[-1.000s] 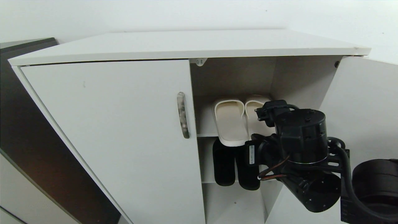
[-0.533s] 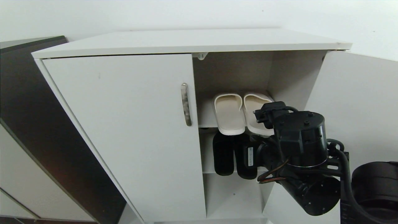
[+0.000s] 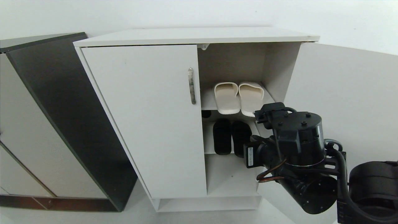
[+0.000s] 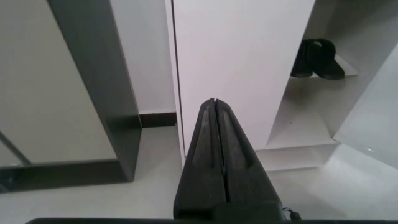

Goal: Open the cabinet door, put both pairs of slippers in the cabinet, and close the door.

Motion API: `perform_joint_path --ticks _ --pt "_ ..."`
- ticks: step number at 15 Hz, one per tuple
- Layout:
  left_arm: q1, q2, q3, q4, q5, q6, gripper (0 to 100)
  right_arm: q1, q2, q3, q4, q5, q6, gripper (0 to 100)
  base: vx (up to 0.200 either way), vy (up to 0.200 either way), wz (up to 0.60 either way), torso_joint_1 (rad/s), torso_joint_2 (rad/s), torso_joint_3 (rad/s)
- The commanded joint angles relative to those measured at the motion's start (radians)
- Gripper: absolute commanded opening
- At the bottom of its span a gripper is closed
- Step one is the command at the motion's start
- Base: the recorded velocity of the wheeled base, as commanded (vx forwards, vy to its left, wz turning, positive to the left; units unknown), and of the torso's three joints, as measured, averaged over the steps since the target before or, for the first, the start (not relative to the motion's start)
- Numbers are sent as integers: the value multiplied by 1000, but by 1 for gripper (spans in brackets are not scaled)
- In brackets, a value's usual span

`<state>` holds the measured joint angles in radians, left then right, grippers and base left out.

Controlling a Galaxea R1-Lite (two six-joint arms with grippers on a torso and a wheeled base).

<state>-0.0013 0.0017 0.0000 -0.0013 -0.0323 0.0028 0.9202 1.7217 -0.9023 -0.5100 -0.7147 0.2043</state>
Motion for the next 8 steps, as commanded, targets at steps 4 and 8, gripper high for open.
perform_joint_path --ticks 4,8 --pt "0 0 0 0 0 0 0 2 6 6 -1 1 0 0 -200 0 0 4 -1 2" --pt "0 0 0 0 0 0 0 0 6 22 -4 1 -2 0 -150 0 0 1 1 4"
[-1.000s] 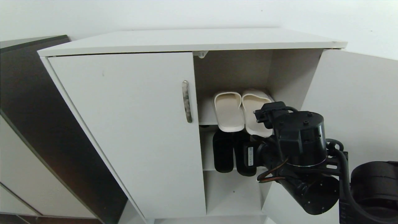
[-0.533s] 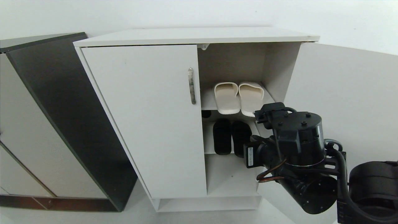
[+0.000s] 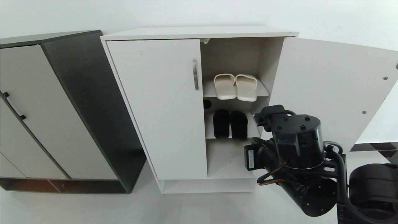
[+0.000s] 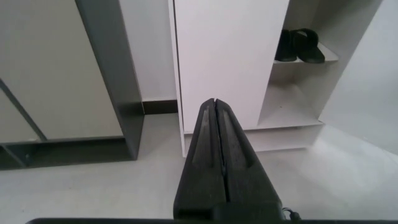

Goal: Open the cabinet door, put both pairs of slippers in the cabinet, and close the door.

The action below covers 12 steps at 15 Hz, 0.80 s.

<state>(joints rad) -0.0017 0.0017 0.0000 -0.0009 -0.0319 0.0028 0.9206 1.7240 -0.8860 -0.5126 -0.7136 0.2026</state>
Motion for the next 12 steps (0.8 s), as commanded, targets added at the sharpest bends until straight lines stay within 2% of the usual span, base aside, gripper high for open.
perform_joint_path --ticks 1,4,12 --pt "0 0 0 -1 0 0 0 0 2 24 -23 2 -6 0 0 0 0 0 0 0" --pt "0 0 0 -1 0 -1 0 -2 3 71 -124 10 -54 0 0 0 0 0 0 0" --pt "0 0 0 -1 0 -1 0 -5 5 99 -135 6 -97 0 0 0 0 0 0 0"
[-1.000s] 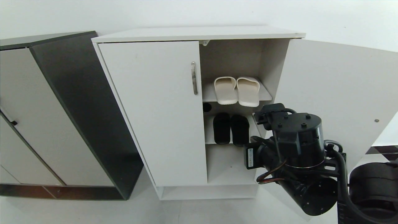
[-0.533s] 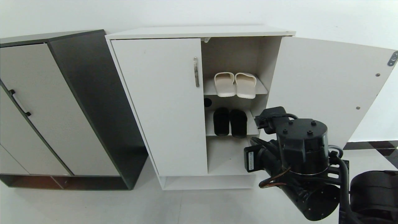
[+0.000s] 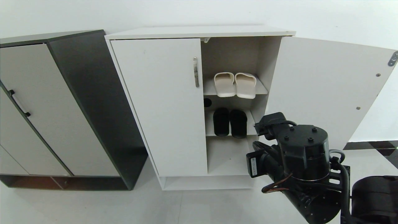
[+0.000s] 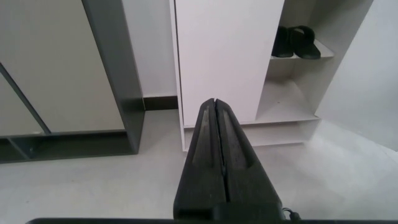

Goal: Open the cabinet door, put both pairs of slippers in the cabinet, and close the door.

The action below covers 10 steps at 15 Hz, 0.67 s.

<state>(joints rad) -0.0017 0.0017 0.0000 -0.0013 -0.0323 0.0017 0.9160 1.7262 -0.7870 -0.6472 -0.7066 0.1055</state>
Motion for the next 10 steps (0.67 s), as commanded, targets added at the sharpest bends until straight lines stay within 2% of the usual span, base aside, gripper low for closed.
perform_joint_path --ticks 1,8,10 --pt "0 0 0 0 0 0 0 0 4 0 0 -1 0 0 0 0 0 0 0 0" --pt "0 0 0 0 0 0 0 -2 15 -1 -12 -4 -3 0 0 0 0 0 -9 -5" --pt "0 0 0 0 2 -2 0 -2 15 0 -12 -4 -3 0 0 0 0 7 -220 -266"
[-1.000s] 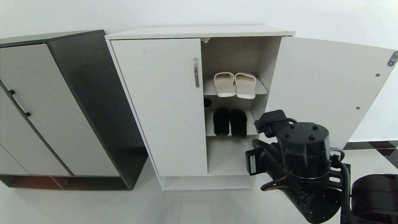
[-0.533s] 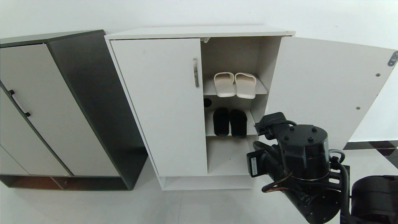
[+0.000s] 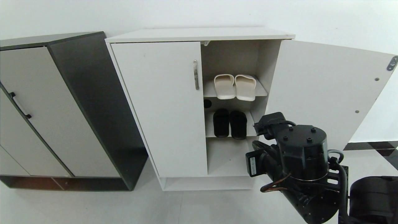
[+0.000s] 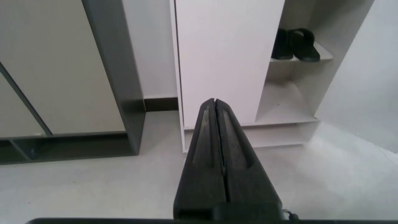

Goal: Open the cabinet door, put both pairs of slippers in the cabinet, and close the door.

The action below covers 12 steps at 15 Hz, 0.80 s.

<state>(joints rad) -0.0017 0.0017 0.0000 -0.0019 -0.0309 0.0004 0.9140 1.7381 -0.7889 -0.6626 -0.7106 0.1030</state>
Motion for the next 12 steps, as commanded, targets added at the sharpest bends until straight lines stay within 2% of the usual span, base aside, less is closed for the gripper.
perform_joint_path --ticks 1,5,12 --pt "0 0 0 0 0 0 0 0 3 2 3 0 0 0 0 0 0 22 -100 -339" --pt "0 0 0 0 0 0 0 0 3 2 3 0 0 0 0 0 0 49 -499 -359" --pt "0 0 0 0 0 0 0 0 3 2 3 -1 -2 0 0 0 0 131 -468 -338"
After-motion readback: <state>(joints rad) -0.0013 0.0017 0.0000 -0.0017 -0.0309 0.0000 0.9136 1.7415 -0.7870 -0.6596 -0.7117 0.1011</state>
